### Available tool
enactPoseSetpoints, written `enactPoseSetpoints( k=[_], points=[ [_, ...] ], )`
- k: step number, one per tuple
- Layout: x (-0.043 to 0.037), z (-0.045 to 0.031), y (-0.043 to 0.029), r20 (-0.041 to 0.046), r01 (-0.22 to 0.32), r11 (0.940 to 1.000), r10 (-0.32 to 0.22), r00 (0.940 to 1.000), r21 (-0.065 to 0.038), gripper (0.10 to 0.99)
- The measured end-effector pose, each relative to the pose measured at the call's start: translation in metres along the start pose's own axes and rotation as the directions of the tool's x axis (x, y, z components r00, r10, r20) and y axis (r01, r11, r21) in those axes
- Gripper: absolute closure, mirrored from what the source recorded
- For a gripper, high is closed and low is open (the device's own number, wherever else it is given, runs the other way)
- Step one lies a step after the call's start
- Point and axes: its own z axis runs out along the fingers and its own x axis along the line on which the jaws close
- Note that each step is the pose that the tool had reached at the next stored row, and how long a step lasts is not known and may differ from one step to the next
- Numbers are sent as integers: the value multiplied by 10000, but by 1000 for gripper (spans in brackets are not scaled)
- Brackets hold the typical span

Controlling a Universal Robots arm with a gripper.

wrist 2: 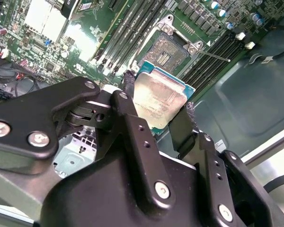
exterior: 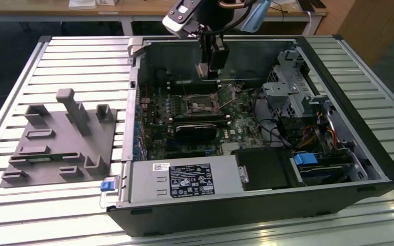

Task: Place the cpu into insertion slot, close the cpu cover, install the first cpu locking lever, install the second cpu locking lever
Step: 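Place the cpu into insertion slot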

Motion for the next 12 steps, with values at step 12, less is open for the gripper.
enactPoseSetpoints(
  k=[12],
  points=[
    [0,41,-2,69,3,10000,-3,10000,9,545]
  ],
)
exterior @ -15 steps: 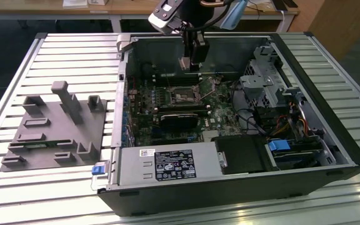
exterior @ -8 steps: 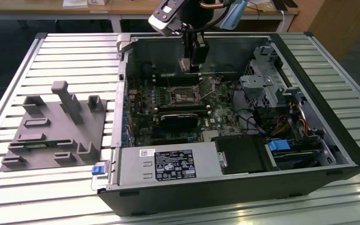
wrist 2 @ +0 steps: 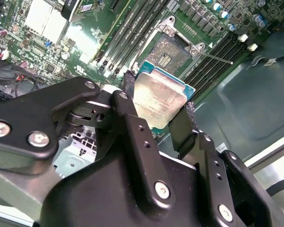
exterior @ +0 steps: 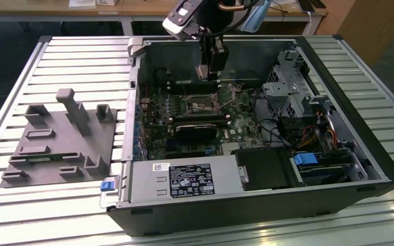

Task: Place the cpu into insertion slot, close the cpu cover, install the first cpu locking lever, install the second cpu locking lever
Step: 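Place the cpu into insertion slot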

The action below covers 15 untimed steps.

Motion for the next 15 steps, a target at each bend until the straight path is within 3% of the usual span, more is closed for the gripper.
enactPoseSetpoints(
  k=[15],
  points=[
    [0,50,-2,98,2,10000,-2,10000,11,545]
  ],
)
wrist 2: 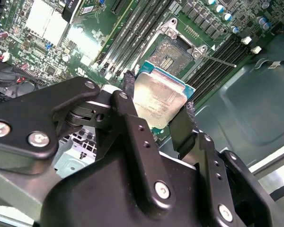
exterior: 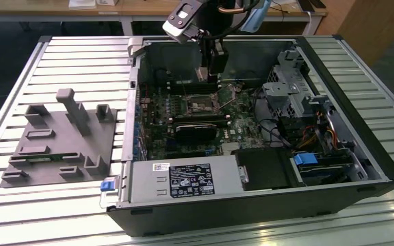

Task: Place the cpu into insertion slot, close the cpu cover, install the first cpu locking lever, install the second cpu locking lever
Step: 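Place the cpu into insertion slot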

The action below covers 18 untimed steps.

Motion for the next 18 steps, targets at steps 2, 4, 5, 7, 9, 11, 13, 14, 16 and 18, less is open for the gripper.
enactPoseSetpoints(
  k=[2,4,5,7,9,11,13,14,16,18],
  points=[
    [0,7,0,13,0,10000,0,10000,2,545],
    [0,14,-1,28,0,10000,0,10000,3,545],
    [0,18,-1,35,1,10000,-1,10000,3,545],
    [0,25,-1,50,1,10000,-1,10000,5,545],
    [0,32,-1,65,0,10000,0,10000,6,545],
    [0,39,-2,79,0,10000,0,10000,8,545],
    [0,45,-2,92,0,10000,0,10000,10,545],
    [0,49,-2,98,0,10000,0,10000,10,545],
    [1,55,-3,110,0,10000,0,9999,11,545],
    [0,62,-3,122,0,10000,0,9999,12,545]
  ],
)
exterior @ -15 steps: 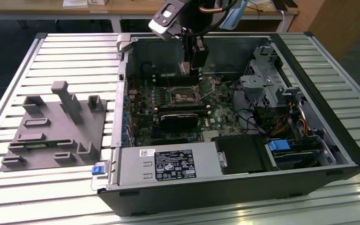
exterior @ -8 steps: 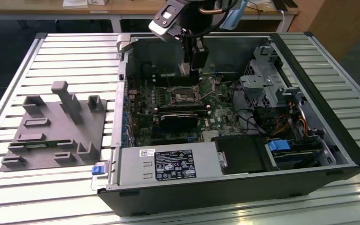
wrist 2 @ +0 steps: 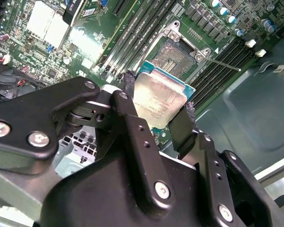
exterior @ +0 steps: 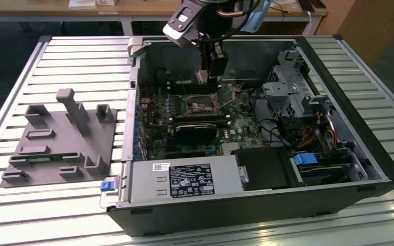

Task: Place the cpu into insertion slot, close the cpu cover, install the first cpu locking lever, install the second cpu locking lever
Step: 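Place the cpu into insertion slot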

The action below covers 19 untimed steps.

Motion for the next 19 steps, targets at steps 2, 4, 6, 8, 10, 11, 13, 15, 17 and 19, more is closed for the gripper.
enactPoseSetpoints(
  k=[2,4,6,8,10,11,13,15,17,19],
  points=[
    [0,7,0,11,0,10000,0,10000,1,545],
    [1,15,-1,22,-1,10000,1,10000,3,545],
    [1,23,-1,35,-1,10000,1,10000,5,545],
    [1,32,-1,51,-2,10000,2,10000,7,545],
    [1,41,-2,70,-2,10000,2,10000,10,545],
    [1,45,-2,80,-2,10000,2,10000,12,545],
    [1,54,-2,98,-3,10000,3,10000,15,545],
    [1,64,-3,110,-6,10000,6,9999,18,545],
    [1,75,-4,121,-12,10000,11,9999,21,545],
    [2,85,-4,127,-16,10000,16,9999,24,545]
  ],
)
